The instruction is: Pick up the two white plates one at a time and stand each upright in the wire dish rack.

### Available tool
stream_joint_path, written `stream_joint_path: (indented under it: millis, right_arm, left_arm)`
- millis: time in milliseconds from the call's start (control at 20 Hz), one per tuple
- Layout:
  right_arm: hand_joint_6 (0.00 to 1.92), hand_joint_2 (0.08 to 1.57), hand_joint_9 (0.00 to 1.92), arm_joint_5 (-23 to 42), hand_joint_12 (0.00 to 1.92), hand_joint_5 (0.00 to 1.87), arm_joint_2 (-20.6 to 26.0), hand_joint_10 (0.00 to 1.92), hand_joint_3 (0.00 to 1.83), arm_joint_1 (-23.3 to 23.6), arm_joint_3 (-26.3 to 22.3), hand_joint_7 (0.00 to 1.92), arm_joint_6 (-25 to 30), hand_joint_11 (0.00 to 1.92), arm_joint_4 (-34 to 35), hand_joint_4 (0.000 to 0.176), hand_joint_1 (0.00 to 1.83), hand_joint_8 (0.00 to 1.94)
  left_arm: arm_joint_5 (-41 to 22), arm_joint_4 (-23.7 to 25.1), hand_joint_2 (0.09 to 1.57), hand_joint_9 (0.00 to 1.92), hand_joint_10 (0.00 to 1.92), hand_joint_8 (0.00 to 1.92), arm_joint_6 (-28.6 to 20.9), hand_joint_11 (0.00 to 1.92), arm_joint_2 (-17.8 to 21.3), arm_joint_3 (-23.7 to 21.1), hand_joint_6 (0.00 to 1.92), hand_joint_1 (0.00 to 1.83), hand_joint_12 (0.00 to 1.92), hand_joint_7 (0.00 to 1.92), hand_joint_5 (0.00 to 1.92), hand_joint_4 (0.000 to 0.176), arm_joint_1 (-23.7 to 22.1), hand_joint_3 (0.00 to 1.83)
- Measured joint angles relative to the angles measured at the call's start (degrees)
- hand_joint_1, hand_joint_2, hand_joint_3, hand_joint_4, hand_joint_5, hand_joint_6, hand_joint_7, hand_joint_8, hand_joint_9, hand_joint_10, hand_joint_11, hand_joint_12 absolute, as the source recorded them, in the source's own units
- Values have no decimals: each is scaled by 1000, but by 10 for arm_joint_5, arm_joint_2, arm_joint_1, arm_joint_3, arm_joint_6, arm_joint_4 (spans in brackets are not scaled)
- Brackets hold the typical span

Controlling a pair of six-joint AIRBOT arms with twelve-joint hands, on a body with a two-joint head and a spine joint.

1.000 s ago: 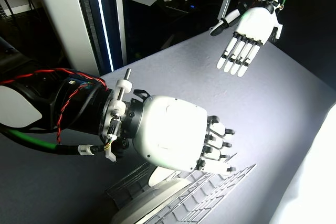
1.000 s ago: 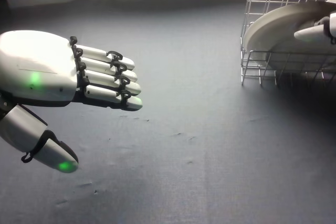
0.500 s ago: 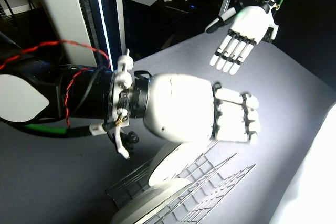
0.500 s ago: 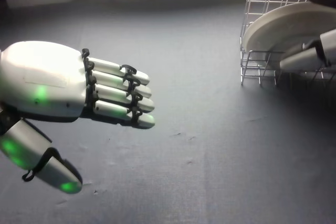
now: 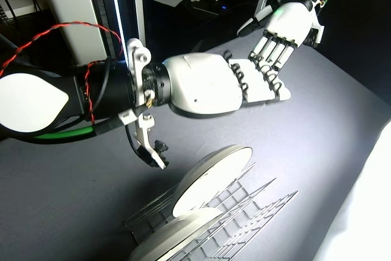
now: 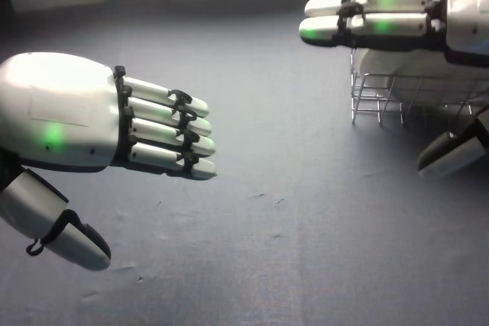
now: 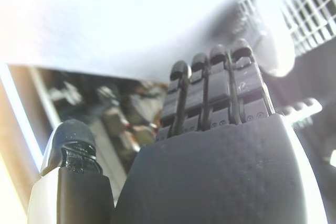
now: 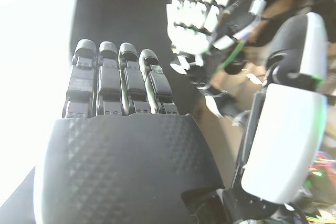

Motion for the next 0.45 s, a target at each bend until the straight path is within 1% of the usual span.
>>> stream_joint_path:
  millis: [50,150,200,350,400,450]
  right_arm:
    - [0,841,0,10,0,0,0,0,21,-1,0,0,0,0,-10,0,588,0]
    - [0,841,0,20,0,0,1,0,16,-1,-1,0,0,0,-17,0,589,0]
    - [0,839,0,23,0,0,3,0,14,-1,-1,0,0,0,-17,0,515,0]
    - [0,882,0,29,0,0,7,0,26,-1,-1,0,0,0,-23,0,596,0]
    - [0,930,0,33,18,0,9,0,15,-1,-1,0,0,21,-32,0,524,0]
    - [11,997,87,37,294,62,9,0,0,-1,-1,79,0,3,-38,0,485,25]
  left_arm:
    - [3,0,1073,39,1,1,1,15,0,1,1,0,9,65,96,0,0,0]
    - [3,0,1073,42,5,2,1,25,0,1,1,0,13,64,93,0,0,0]
    - [3,0,1072,52,9,6,1,39,0,0,3,0,19,72,99,0,0,0]
    - [3,3,1086,31,0,3,1,9,0,-3,5,0,7,63,100,0,0,3]
    - [2,2,1085,62,12,12,1,40,0,-3,11,0,21,88,117,0,0,2]
    - [0,2,1082,81,7,6,1,53,0,-3,6,0,30,108,136,0,0,1]
